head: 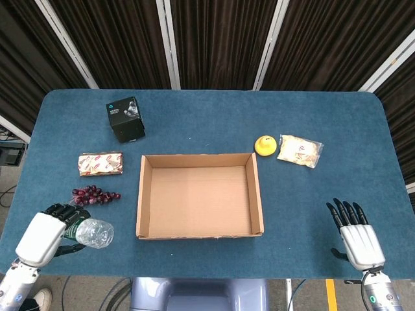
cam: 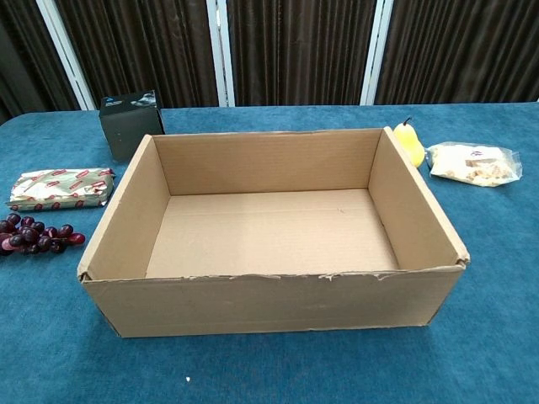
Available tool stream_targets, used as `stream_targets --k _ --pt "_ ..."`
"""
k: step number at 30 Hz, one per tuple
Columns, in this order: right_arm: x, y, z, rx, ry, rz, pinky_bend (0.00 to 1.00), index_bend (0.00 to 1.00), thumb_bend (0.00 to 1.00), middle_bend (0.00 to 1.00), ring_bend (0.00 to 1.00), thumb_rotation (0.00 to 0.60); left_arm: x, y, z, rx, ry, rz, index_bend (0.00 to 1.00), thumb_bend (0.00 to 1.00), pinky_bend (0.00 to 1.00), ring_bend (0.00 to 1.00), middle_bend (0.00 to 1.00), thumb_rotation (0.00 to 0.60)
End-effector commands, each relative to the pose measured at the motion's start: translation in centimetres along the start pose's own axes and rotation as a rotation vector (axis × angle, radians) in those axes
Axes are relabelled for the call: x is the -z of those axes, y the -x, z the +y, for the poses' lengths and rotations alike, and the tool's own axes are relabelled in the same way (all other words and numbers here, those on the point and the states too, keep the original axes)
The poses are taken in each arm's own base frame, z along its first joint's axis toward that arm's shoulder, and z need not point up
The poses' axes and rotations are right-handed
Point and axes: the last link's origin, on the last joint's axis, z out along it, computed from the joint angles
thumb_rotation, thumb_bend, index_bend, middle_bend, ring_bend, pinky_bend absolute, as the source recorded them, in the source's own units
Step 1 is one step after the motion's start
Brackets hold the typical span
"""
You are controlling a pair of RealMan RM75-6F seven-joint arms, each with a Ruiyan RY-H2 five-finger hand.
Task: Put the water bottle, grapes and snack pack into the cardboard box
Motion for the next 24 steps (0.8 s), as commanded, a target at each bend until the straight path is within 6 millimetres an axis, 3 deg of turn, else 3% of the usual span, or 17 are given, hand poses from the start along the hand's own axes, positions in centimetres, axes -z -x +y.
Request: stream_targets --k 1,6,12,20,24 --pt "0.0 -0.2 0.1 -0.006 -0.006 0.002 0.0 0.0 0.0 0.0 0.0 0.6 -2.2 -2.1 1.5 0.077 0.069 0.053 0.91 0.61 0.68 0.61 0.73 0.6" --pt "-0.1 -0.4 0.5 -0.027 0.004 -0.003 0.0 0.0 0.0 0.0 0.0 0.6 -8.7 -2.4 4.5 0.142 0.148 0.04 0.91 0.61 0.68 0.61 0.74 0.6" --pt "-0.1 -0.6 0.8 -0.039 0.004 -0.004 0.0 0.0 0.0 0.0 0.0 0.6 -16.1 -1.1 9.3 0.22 0.238 0.01 0.92 0.6 0.68 0.61 0.75 0.6" --pt "-0.5 -0.6 1.5 -0.05 0.016 -0.023 0.0 0.0 0.0 0.0 0.0 0.6 -22.0 2.2 14.8 0.287 0.281 0.018 0.93 0.55 0.67 0.62 0.77 0.6" --pt "-0.7 -0.8 2.0 -0.062 0.035 -0.026 0.0 0.0 0.0 0.0 0.0 0.6 -23.0 5.0 16.3 0.272 0.278 -0.034 0.91 0.48 0.65 0.61 0.75 0.6"
